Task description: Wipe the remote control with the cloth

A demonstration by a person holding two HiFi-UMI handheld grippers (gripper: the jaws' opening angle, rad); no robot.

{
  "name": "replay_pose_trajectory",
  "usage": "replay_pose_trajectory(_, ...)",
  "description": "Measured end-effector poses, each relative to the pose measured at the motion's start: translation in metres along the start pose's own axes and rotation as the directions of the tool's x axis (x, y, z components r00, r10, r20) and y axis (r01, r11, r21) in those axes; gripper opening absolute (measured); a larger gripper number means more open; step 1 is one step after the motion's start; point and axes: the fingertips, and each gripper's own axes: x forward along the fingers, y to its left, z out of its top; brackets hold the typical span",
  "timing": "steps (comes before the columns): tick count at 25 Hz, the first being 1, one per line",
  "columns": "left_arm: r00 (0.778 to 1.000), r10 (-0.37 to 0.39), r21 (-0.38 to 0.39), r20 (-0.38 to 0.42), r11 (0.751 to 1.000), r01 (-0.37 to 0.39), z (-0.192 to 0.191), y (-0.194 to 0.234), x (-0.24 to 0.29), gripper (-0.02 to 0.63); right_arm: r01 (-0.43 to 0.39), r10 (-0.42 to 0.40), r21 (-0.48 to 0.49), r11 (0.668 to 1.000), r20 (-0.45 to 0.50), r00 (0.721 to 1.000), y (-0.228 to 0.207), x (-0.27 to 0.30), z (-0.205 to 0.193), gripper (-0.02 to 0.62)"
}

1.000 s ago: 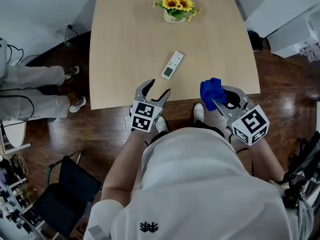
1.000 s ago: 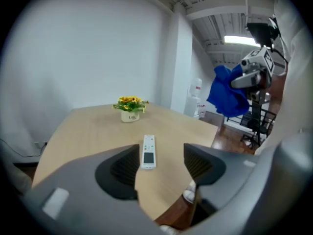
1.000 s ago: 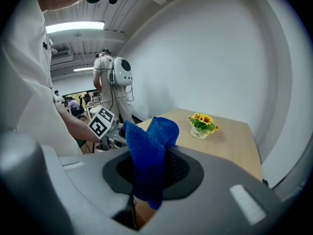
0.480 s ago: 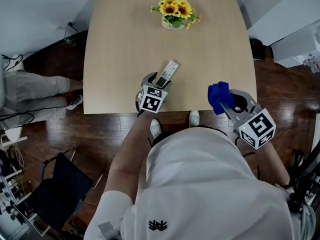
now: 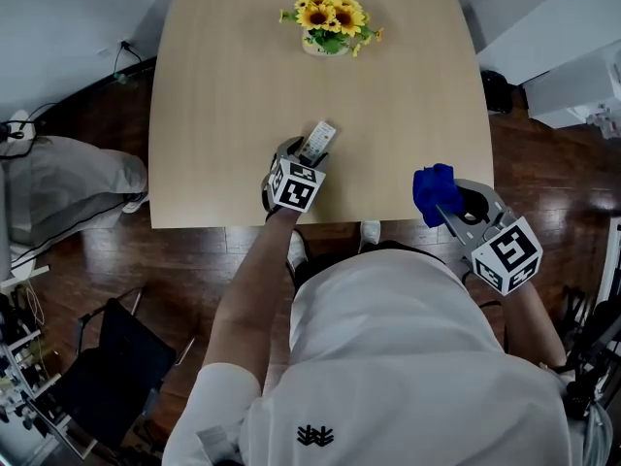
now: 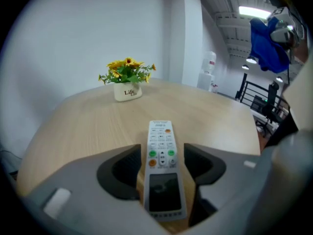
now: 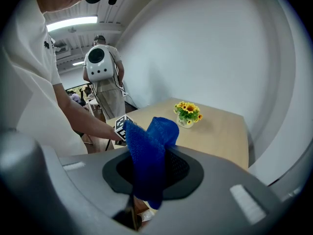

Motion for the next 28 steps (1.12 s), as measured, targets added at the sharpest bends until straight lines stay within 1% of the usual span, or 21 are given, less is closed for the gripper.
replay_pose_trajectory(5,0.999,-0.029,-0.027,-0.015,0.999,0.028,-0.005,-0.002,0.013,0.288,0.003,-0.003,0.022,1.0,-0.007,1.0,-0.002,0.001,-0.004,0.078)
replay_pose_trajectory(7,1.0,-0.026,-0.027,-0.01,0.999,0.026,-0.004,0.0,0.013,0.242,0.008,-0.007,0.03,1.0,-0.01,1.0,-0.003,0.002,-0.006,0.078)
replay_pose_trajectory(8,1.0,-0.027,-0.027,-0.011,0.999,0.027,-0.005,0.0,0.013,0.238,0.01,-0.009,0.033,0.999,-0.013,1.0,-0.003,0.002,-0.007,0.078)
replay_pose_trajectory(12,0.999,-0.045,-0.059,-0.011,0.997,0.044,-0.004,-0.001,0.01,0.236,0.015,-0.015,0.039,0.999,-0.004,1.0,-0.002,0.003,-0.006,0.078)
replay_pose_trajectory(14,0.999,-0.049,-0.058,0.001,0.997,0.049,0.001,-0.003,0.003,0.236,0.021,-0.022,0.041,0.999,0.008,1.0,-0.001,0.002,-0.003,0.078)
replay_pose_trajectory(17,0.998,-0.052,-0.027,0.045,0.998,0.053,0.018,-0.007,-0.016,0.236,0.032,-0.033,0.042,0.999,0.034,0.999,-0.001,0.001,0.002,0.078)
replay_pose_trajectory(22,0.989,-0.071,0.044,0.13,0.997,0.066,0.06,-0.02,-0.064,0.235,0.053,-0.056,0.038,0.998,0.098,0.994,-0.005,-0.001,0.019,0.078)
replay_pose_trajectory(26,0.975,-0.093,0.093,0.204,0.993,0.075,0.096,-0.033,-0.104,0.236,0.059,-0.059,0.007,0.998,0.182,0.982,-0.005,0.0,0.051,0.078)
replay_pose_trajectory(28,0.965,-0.106,0.118,0.239,0.99,0.079,0.111,-0.044,-0.122,0.236,0.043,-0.038,-0.017,0.999,0.232,0.972,0.001,0.002,0.072,0.078)
